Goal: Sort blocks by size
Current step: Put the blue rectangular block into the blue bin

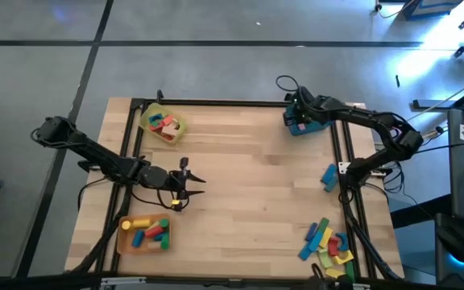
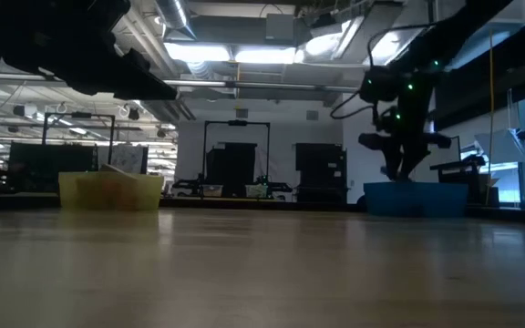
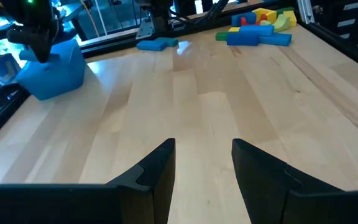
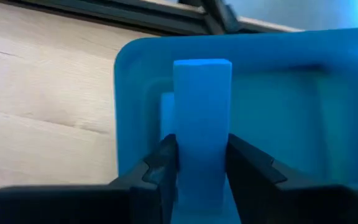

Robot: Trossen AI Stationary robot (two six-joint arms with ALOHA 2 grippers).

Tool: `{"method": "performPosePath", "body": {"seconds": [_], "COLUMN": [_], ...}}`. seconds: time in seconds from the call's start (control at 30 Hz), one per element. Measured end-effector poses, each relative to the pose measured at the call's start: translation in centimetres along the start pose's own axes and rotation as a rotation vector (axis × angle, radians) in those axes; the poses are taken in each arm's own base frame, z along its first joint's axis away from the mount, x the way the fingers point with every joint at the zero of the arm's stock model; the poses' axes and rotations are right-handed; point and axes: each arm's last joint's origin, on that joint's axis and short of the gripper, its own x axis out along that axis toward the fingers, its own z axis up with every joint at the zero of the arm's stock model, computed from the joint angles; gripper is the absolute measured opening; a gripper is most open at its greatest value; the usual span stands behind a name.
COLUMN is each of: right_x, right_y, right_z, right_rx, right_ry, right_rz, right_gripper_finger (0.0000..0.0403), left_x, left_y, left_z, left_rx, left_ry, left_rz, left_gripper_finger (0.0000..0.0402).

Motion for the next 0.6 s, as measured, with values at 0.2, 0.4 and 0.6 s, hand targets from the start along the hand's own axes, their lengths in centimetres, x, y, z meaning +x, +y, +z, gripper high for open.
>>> {"method": "performPosePath", "body": {"seconds": [0.2,0.4,0.6], "right_x": [0.9,0.7,-2.7], "right_y": [-0.4,-0.3,0.0], "right_z": [-0.6,-0.7,-0.3], "right_rx": [0.010,-0.022,-0.102], "right_ry": [-0.009,0.022,0.095], "right_rz": [0.006,0.020,-0.028], "right_gripper_finger": [0.0132,0.0203,0.0250], "left_x": [0.0,0.0,0.0], "left_y": [0.0,0.0,0.0], "left_z": [-0.1,-0.1,-0.1], "left_rx": [-0.016,-0.018,-0.017], "left_ry": [0.009,0.008,0.006], "left_rz": [-0.001,-0.001,0.000], "left_gripper_finger": [0.0143,0.0143,0.0143]}}
